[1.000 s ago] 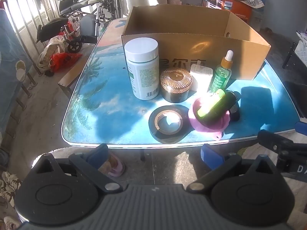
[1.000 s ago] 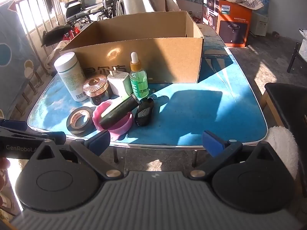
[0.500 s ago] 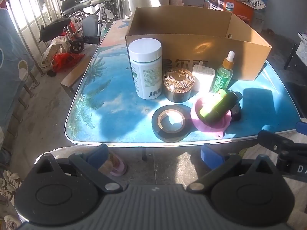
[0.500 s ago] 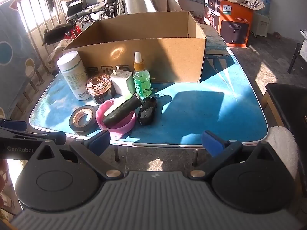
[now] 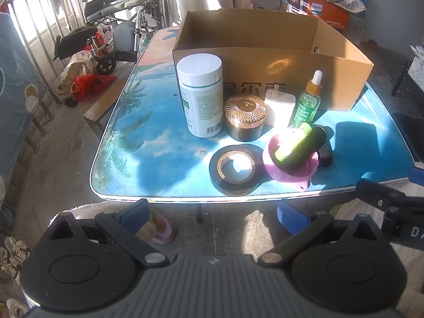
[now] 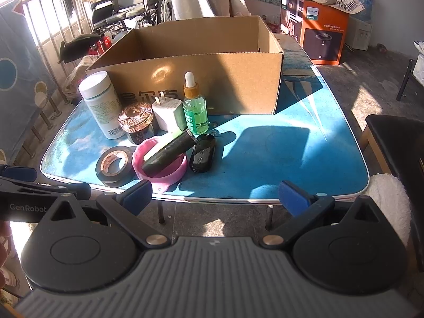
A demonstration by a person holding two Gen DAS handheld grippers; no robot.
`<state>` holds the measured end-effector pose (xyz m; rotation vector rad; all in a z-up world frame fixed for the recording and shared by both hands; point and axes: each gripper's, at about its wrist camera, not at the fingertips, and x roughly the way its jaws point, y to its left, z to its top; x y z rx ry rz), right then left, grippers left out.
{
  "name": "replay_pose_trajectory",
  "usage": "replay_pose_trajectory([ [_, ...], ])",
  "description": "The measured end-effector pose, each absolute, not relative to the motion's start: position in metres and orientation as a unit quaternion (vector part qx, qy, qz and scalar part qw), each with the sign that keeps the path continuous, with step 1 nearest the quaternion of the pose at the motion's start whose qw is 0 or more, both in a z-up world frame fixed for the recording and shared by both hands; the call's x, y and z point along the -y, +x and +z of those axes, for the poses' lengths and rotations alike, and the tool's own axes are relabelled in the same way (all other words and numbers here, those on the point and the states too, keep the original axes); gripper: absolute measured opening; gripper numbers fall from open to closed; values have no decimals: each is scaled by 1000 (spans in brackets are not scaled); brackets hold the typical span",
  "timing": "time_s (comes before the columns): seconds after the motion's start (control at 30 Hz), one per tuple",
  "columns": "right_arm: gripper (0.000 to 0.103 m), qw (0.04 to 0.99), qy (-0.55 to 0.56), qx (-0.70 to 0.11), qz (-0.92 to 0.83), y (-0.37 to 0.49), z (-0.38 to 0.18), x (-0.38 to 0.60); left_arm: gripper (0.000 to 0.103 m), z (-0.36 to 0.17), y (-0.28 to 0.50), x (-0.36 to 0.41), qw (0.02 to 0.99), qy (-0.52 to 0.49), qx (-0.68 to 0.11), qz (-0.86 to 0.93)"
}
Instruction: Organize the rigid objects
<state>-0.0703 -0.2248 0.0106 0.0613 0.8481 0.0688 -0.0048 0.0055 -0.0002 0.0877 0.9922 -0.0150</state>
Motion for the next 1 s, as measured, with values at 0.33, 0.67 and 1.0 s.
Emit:
replay_pose_trajectory([
  [0.33,102,911,29,-411,33,-70,11,224,103,0,-5,-6,878,42,-477,-7],
  [0.67,102,910,28,-413,33,-70,10,224,103,0,-6,-7,878,41,-477,-7],
  [1.0,102,910,25,-412,33,-70,11,223,103,0,-6,-7,878,41,-477,-7],
])
